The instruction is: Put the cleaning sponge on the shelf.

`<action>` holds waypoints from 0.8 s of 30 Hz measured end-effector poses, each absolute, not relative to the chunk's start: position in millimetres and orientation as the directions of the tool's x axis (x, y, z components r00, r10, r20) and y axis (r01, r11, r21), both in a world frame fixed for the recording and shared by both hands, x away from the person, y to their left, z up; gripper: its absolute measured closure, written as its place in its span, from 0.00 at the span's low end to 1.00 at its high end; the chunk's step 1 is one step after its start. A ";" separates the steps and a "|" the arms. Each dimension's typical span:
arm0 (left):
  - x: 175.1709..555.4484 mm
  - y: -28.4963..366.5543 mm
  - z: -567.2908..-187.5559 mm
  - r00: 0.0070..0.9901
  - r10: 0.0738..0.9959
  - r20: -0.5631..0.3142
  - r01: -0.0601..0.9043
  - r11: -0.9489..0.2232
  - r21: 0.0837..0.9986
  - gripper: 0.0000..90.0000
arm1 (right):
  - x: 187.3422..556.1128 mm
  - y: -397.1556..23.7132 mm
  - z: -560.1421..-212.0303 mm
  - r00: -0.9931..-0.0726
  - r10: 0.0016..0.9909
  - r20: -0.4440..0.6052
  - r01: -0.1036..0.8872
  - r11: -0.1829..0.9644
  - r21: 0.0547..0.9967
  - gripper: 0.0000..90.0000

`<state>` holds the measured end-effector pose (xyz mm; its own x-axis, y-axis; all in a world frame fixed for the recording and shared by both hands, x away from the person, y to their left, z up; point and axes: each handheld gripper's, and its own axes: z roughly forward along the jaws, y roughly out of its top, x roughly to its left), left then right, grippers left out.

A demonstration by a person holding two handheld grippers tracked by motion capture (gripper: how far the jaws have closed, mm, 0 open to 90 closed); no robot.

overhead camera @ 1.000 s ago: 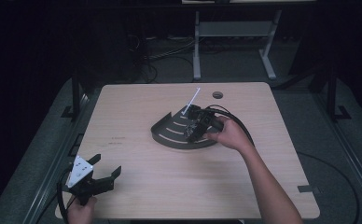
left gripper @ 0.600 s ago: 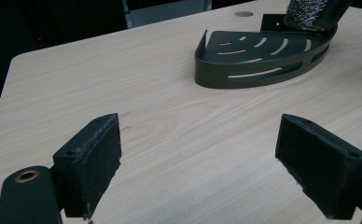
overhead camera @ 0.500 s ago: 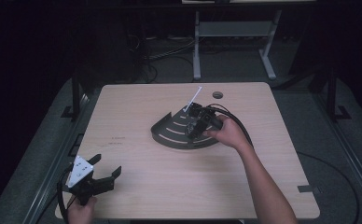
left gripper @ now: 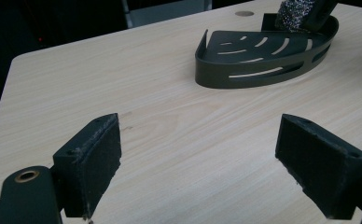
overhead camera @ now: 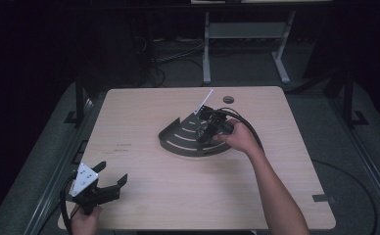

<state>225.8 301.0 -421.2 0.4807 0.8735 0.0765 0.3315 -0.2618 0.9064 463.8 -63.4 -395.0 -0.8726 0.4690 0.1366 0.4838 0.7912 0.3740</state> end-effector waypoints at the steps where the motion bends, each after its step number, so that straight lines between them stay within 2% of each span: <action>1: 226.1 301.0 -421.3 0.482 0.873 0.075 0.331 -0.261 0.907 0.15 | 464.4 -64.0 -394.8 -0.871 0.471 0.139 0.486 0.790 0.374 0.37; 8: 226.3 300.4 -421.1 0.479 0.875 0.073 0.331 -0.257 0.908 0.15 | 471.4 -62.1 -389.7 -0.873 0.472 0.126 0.483 0.800 0.356 0.37; 11: 226.5 300.0 -421.5 0.480 0.874 0.071 0.334 -0.257 0.907 0.15 | 473.8 -60.3 -389.2 -0.872 0.472 0.130 0.484 0.790 0.377 0.37; 24: 226.2 299.6 -420.0 0.481 0.873 0.078 0.329 -0.263 0.907 0.15 | 484.5 -57.1 -411.0 -0.847 0.513 0.140 0.529 0.787 0.318 0.37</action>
